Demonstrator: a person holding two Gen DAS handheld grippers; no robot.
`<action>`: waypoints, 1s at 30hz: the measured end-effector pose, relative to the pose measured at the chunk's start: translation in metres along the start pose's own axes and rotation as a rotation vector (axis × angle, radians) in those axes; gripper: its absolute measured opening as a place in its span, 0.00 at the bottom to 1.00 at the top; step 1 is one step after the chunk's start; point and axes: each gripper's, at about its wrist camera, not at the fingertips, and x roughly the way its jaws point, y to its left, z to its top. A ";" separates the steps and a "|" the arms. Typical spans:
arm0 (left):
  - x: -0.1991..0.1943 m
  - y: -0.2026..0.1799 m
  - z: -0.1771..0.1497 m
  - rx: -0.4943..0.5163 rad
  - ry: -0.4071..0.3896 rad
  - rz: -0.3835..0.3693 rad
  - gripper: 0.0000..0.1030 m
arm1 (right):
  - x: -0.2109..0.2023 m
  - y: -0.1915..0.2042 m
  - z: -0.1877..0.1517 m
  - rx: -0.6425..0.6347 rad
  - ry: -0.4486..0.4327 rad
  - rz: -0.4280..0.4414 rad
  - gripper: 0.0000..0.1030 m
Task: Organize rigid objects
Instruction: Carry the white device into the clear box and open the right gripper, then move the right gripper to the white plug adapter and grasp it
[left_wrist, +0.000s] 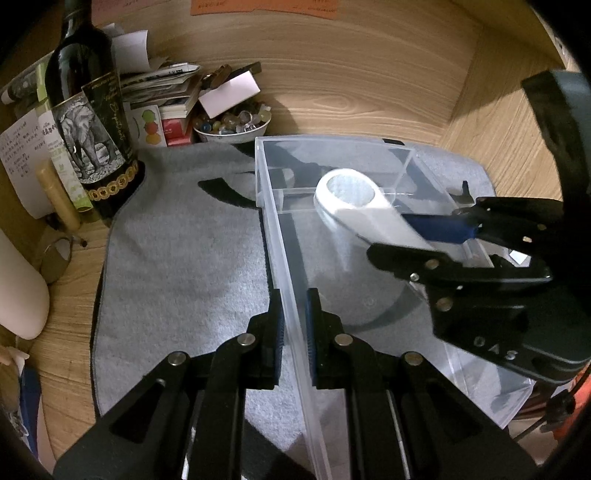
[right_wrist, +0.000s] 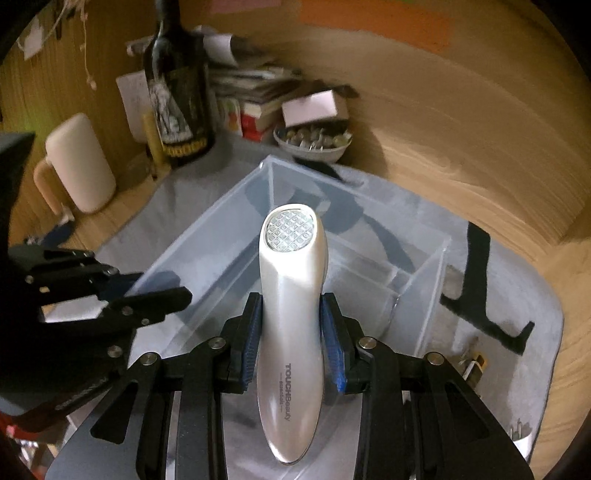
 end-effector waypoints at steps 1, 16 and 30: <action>0.000 0.000 0.000 0.000 0.000 0.000 0.10 | 0.002 0.000 0.000 -0.004 0.011 0.002 0.28; 0.002 0.000 0.001 -0.017 0.015 0.002 0.11 | -0.014 -0.004 -0.002 0.014 -0.036 -0.002 0.37; 0.010 0.003 0.003 -0.031 0.035 0.006 0.11 | -0.081 -0.045 -0.024 0.110 -0.224 -0.088 0.49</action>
